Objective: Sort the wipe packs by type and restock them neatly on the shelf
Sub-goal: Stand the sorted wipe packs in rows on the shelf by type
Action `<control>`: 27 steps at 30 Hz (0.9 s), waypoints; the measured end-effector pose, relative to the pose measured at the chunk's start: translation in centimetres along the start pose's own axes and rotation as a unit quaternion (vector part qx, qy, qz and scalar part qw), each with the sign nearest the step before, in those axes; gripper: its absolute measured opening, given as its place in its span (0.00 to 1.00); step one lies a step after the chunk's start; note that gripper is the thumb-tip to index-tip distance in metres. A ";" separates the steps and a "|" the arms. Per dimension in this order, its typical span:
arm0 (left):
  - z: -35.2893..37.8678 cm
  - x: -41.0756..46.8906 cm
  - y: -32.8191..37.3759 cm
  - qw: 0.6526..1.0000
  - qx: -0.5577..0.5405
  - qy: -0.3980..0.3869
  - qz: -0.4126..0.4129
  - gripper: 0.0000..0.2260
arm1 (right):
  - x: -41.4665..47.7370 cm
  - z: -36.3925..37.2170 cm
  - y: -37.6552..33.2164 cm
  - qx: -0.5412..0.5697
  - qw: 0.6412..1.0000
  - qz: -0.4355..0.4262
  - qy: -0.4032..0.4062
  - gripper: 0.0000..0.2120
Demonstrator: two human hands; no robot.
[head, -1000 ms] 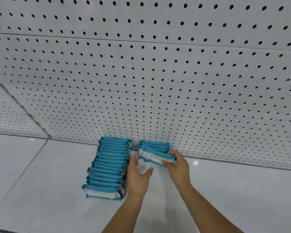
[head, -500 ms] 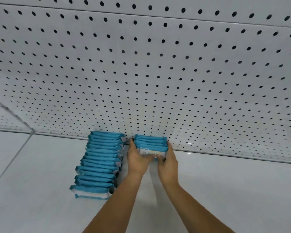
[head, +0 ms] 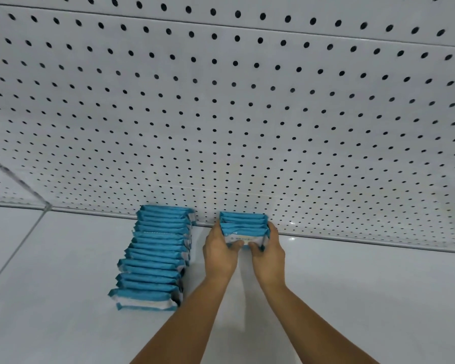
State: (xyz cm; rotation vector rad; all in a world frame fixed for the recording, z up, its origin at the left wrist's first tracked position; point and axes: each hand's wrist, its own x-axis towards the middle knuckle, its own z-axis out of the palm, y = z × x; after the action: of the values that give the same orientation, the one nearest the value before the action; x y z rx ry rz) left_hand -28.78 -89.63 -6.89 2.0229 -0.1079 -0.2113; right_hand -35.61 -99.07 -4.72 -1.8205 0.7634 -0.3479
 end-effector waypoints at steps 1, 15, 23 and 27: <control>-0.1 0.1 -0.1 1.000 -0.001 -0.003 0.005 0.26 | 0.1 -0.2 0.0 -0.010 1.000 0.004 -0.003 0.27; -1.3 2.1 0.9 0.979 0.174 -0.102 0.021 0.26 | 0.6 -1.3 -1.4 -0.053 0.998 0.017 -0.036 0.24; -4.9 -3.7 2.1 0.984 0.172 -0.048 0.030 0.35 | -2.3 -5.6 -1.7 -0.064 0.996 0.044 -0.052 0.38; -7.2 -9.6 5.4 0.996 0.052 -0.052 0.057 0.34 | -6.4 -8.5 -2.6 -0.008 0.999 0.029 -0.037 0.37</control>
State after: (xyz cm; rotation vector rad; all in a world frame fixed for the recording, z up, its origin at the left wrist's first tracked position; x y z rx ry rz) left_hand -36.66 -84.14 2.05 2.1027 -0.3050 -0.2438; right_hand -44.40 -100.53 1.59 -1.8125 0.7676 -0.2354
